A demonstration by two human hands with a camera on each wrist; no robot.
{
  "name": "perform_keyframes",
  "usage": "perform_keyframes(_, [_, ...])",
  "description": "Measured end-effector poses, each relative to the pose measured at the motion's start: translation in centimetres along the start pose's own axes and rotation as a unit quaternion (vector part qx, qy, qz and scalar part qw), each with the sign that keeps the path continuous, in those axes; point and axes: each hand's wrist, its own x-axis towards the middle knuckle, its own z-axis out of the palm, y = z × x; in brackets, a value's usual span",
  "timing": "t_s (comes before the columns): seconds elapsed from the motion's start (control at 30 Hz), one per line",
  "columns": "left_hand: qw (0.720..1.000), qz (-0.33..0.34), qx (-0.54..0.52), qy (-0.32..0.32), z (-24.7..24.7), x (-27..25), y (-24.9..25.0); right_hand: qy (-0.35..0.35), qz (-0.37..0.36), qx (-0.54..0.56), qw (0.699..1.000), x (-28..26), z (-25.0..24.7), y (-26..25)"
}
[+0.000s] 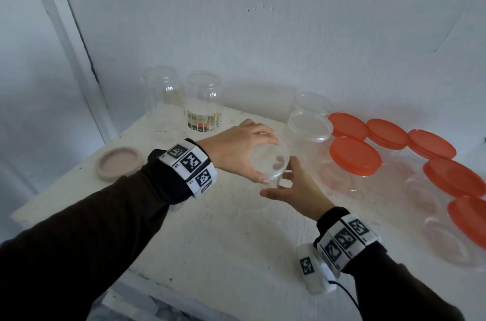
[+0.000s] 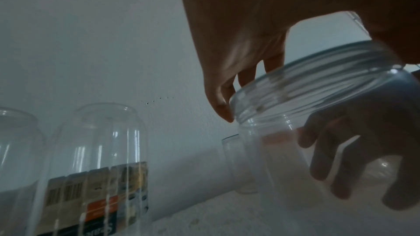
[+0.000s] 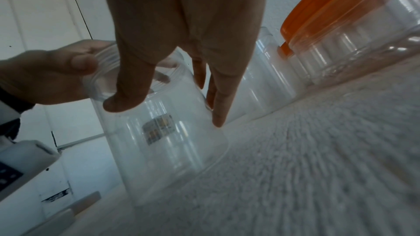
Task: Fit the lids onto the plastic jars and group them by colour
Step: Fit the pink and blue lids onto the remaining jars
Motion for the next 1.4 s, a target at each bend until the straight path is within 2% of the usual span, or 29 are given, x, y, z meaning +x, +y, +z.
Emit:
perform_keyframes(0.2, [1.0,-0.01,0.008,-0.023,-0.7,0.4,0.3,-0.001,0.0,-0.011,1.0,0.1,-0.1,0.0])
perform_keyframes(0.33, [1.0,-0.013,0.027,-0.007,-0.3,0.4,0.5,0.003,-0.001,-0.025,1.0,0.1,0.0,-0.1])
perform_keyframes(0.43, [1.0,-0.017,0.001,-0.003,0.0,0.2,0.3,-0.008,0.001,-0.04,0.999,0.1,-0.1,-0.1])
perform_keyframes(0.57, [0.988,-0.034,-0.143,0.04,0.8,-1.3,-0.2,-0.054,0.013,-0.09,0.994,0.0,-1.8,-1.2])
perform_keyframes(0.7, [0.934,-0.097,-0.335,0.077,3.2,-3.3,-1.2,-0.006,-0.053,-0.12,0.991,0.1,-4.9,-4.8])
perform_keyframes(0.8, [0.902,-0.134,-0.403,0.081,4.7,-3.5,-1.3,-0.059,-0.096,-0.211,0.971,0.9,-5.7,-7.9])
perform_keyframes(0.93, [0.895,-0.139,-0.412,0.1,5.2,-3.1,-1.2,-0.187,-0.118,-0.373,0.901,2.3,-4.2,-10.2])
perform_keyframes(1.03, [0.894,-0.131,-0.414,0.112,5.6,-3.0,-1.7,-0.245,-0.099,-0.428,0.864,3.3,-2.7,-10.7])
perform_keyframes(1.17, [0.889,-0.146,-0.419,0.112,6.0,-2.7,-2.2,-0.26,-0.077,-0.475,0.837,3.8,-1.5,-11.1])
perform_keyframes(1.3, [0.891,-0.156,-0.411,0.11,6.2,-2.7,-2.5,-0.255,-0.072,-0.474,0.84,4.0,-1.4,-11.4])
perform_keyframes(1.4, [0.895,-0.16,-0.402,0.11,6.3,-2.7,-2.8,-0.224,-0.072,-0.489,0.84,3.8,-1.1,-11.5])
